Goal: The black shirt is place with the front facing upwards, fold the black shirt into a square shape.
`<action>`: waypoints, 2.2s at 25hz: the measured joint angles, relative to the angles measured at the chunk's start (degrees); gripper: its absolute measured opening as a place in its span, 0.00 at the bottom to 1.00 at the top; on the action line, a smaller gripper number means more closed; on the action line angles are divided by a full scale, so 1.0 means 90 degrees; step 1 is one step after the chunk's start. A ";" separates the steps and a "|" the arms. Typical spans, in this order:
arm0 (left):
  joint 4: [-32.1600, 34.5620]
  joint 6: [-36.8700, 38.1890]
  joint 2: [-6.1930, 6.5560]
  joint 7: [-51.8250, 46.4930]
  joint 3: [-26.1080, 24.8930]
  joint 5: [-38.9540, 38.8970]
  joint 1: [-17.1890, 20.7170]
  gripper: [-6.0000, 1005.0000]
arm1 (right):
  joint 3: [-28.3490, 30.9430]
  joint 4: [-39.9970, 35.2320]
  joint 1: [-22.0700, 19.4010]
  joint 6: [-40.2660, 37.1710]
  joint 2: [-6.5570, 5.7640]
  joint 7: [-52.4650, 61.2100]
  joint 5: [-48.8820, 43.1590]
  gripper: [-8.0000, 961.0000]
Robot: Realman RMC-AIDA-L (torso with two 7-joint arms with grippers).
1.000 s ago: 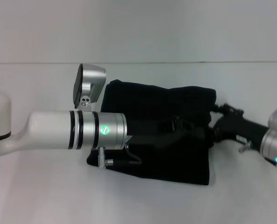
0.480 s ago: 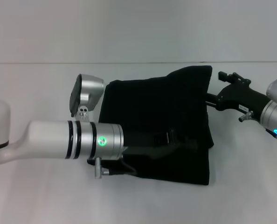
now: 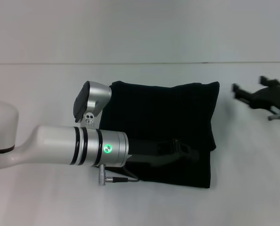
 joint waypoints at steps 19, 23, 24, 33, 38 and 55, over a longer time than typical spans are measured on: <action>0.1293 0.1818 0.0538 0.0199 -0.0060 -0.1304 0.0894 0.62 | -0.0402 0.0020 -0.1135 -0.3309 -0.0040 -0.0018 -0.0422 0.98; 0.1302 0.1069 0.0915 0.0202 -0.0261 -0.1411 0.1250 0.79 | -0.0692 0.0050 -0.1060 -0.3366 -0.0016 -0.0058 -0.1091 0.98; 0.1296 0.0932 0.0954 0.0204 -0.0302 -0.1413 0.1298 0.83 | -0.0732 0.0068 -0.1020 -0.3271 -0.0006 -0.0050 -0.1174 0.98; 0.1228 0.0356 0.1027 0.0214 -0.0353 -0.1394 0.1445 0.96 | -0.0772 0.0398 -0.0613 -0.1489 0.0011 0.0323 -0.1233 0.98; 0.1226 0.0291 0.1030 0.0186 -0.0304 -0.1313 0.1414 0.96 | -0.0741 0.0397 -0.0538 -0.0995 0.0004 0.0567 -0.1234 0.98; 0.1220 -0.0322 0.1375 -0.1216 0.0002 0.0006 0.1096 0.96 | -0.0813 -0.0642 -0.1616 -0.3874 -0.0048 -0.0118 -0.1827 0.98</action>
